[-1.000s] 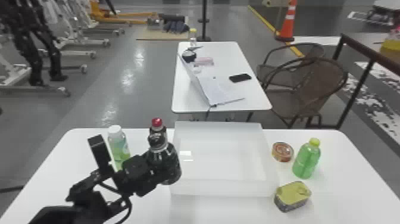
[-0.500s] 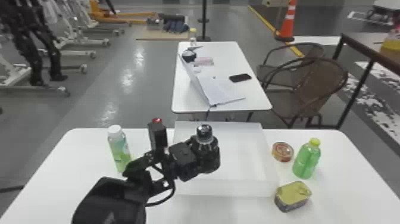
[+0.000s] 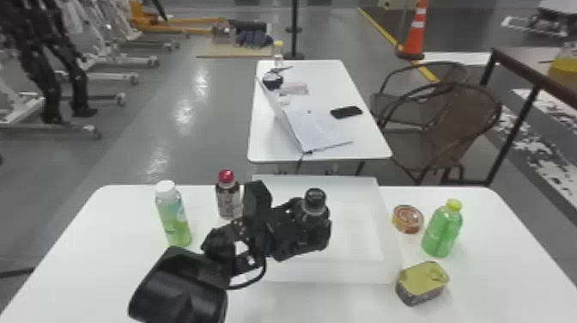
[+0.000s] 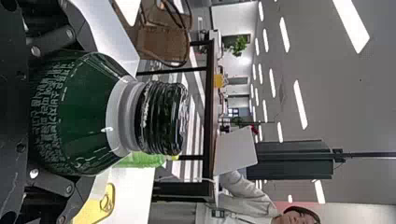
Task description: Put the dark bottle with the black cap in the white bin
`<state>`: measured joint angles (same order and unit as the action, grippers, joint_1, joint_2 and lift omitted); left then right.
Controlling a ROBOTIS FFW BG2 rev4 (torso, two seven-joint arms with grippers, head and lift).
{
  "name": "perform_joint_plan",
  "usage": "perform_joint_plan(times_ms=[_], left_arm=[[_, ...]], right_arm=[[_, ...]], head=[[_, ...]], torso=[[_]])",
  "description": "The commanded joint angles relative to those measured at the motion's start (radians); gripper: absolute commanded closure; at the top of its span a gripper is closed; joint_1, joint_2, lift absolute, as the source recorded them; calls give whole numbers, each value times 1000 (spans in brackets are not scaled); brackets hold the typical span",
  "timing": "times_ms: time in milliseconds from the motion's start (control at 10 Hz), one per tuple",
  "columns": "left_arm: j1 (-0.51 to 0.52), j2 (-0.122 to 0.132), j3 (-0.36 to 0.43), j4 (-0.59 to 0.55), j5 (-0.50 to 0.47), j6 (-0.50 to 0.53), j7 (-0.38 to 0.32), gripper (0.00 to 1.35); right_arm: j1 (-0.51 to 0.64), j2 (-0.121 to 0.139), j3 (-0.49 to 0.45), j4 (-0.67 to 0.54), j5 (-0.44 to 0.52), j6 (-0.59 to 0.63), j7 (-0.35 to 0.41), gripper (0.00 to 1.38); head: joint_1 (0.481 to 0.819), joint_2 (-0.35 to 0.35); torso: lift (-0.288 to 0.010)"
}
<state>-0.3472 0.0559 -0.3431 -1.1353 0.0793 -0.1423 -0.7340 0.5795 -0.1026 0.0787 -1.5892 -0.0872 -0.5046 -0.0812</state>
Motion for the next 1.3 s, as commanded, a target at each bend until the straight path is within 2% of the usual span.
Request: perform_joint_plan(times_ms=[0, 100, 400, 500, 600, 700, 800, 900, 1000, 1200], left_arm=[[1, -4, 9, 9, -12, -45, 24, 315], [8, -4, 18, 9, -9, -52, 31, 81], [51, 10, 61, -34, 25, -97, 31, 140], [126, 21, 127, -132, 17, -79, 33, 144], [234, 27, 210, -242, 17, -68, 64, 145], [358, 13, 311, -340, 16, -59, 94, 154], [471, -18, 415, -417, 11, -60, 119, 160], [565, -59, 504, -474, -10, -59, 148, 160], [625, -59, 573, -500, -23, -60, 153, 160], [732, -59, 602, -518, -30, -140, 206, 162]], right_arm=[[-1, -5, 1, 0, -2, 0, 0, 93], [-3, -6, 1, 0, -2, 0, 0, 93], [0, -8, 1, 0, -6, -3, 0, 93], [2, -8, 1, -2, -5, -3, 0, 93], [3, -8, 1, -3, -3, -3, 0, 93], [3, -11, 1, -6, -2, -3, 0, 93], [5, -14, 1, -9, -2, -3, 0, 93], [8, -12, 1, -11, 0, -2, 0, 93], [10, -16, 1, -14, 0, -2, 0, 93], [14, -17, 1, -18, 1, -2, 0, 93]], head=[[549, 0], [549, 0], [549, 0], [549, 0], [549, 0], [549, 0], [549, 0], [549, 0], [549, 0], [549, 0]], torso=[[-100], [-100], [-100], [-100], [-100], [-100], [-100], [-100], [-100], [-100]])
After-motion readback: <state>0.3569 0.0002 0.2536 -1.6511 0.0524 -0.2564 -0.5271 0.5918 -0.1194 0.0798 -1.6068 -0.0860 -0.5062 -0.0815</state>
